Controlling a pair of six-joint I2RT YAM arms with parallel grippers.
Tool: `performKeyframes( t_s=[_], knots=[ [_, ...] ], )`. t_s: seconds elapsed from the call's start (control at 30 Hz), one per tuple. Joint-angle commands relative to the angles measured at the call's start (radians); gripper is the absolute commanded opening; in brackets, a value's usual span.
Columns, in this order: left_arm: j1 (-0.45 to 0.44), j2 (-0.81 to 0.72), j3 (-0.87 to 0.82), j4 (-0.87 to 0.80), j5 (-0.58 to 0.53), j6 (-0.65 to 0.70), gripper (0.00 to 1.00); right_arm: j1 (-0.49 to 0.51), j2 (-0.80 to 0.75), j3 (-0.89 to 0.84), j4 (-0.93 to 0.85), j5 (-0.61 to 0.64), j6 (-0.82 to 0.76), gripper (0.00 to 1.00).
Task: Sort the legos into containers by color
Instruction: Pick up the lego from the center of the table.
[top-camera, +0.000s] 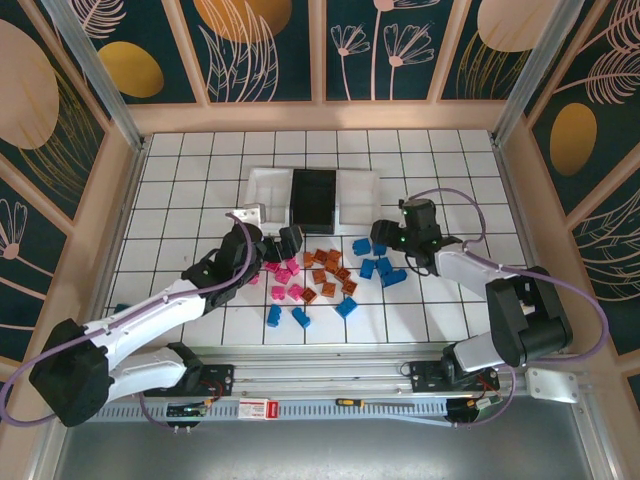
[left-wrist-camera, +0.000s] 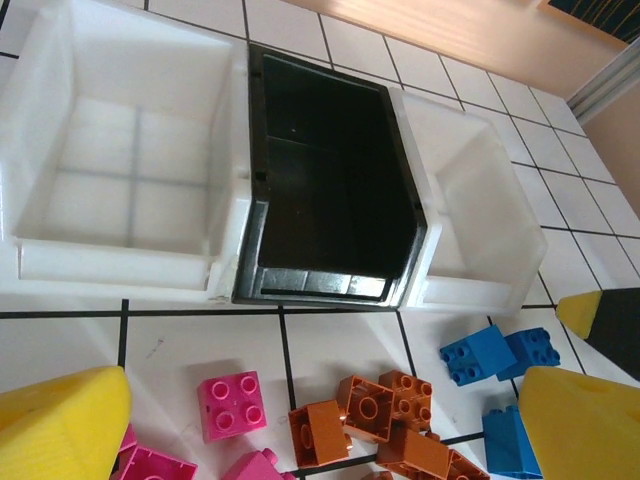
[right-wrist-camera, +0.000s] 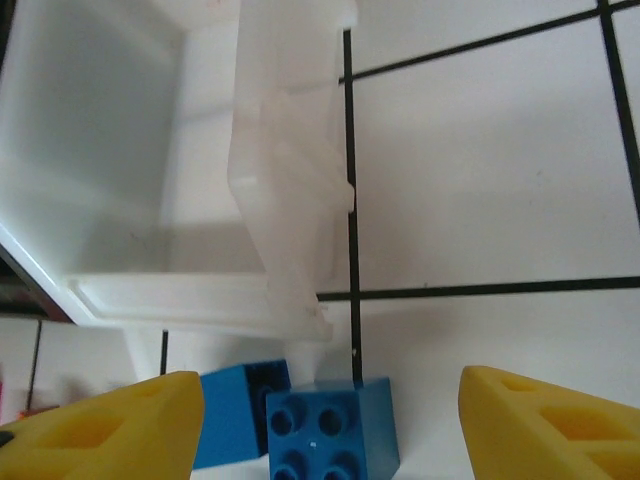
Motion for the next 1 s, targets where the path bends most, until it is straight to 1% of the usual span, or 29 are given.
performKeyframes(
  t_s=[0.0,0.07,0.17,0.5,0.6,0.67,0.73,0.8,0.87,0.9,0.97],
  knots=[
    [0.000,0.003,-0.020,0.049,0.010,-0.005,0.99,0.035,0.041,0.018,-0.066,0.063,-0.045,0.69],
    [0.001,0.012,-0.022,0.052,0.010,-0.005,0.99,0.055,0.068,0.028,-0.070,0.080,-0.049,0.69],
    [0.000,0.013,-0.027,0.057,0.009,-0.003,0.99,0.074,0.097,0.038,-0.067,0.089,-0.049,0.65],
    [0.001,-0.025,-0.048,0.047,-0.012,-0.009,0.99,0.076,0.108,0.019,-0.038,0.089,-0.032,0.49],
    [0.001,-0.041,-0.053,0.050,-0.018,-0.012,0.99,0.076,0.107,0.016,-0.045,0.127,-0.024,0.43],
    [0.000,-0.053,-0.057,0.053,-0.019,-0.017,0.99,0.075,0.097,0.006,-0.043,0.148,-0.016,0.41],
    [0.001,-0.064,-0.059,0.055,-0.018,-0.016,0.99,0.073,0.089,-0.003,-0.035,0.144,-0.015,0.41],
    [0.002,-0.072,-0.061,0.059,-0.019,-0.017,0.99,0.074,0.094,-0.004,-0.025,0.118,-0.020,0.44],
    [0.000,-0.078,-0.062,0.060,-0.025,-0.020,0.99,0.073,0.112,0.002,-0.024,0.101,-0.022,0.45],
    [0.001,-0.081,-0.062,0.058,-0.031,-0.025,0.99,0.073,0.119,0.002,-0.021,0.099,-0.021,0.43],
    [0.001,-0.091,-0.064,0.054,-0.046,-0.036,0.99,0.073,0.120,-0.005,-0.015,0.101,-0.020,0.36]
  ],
)
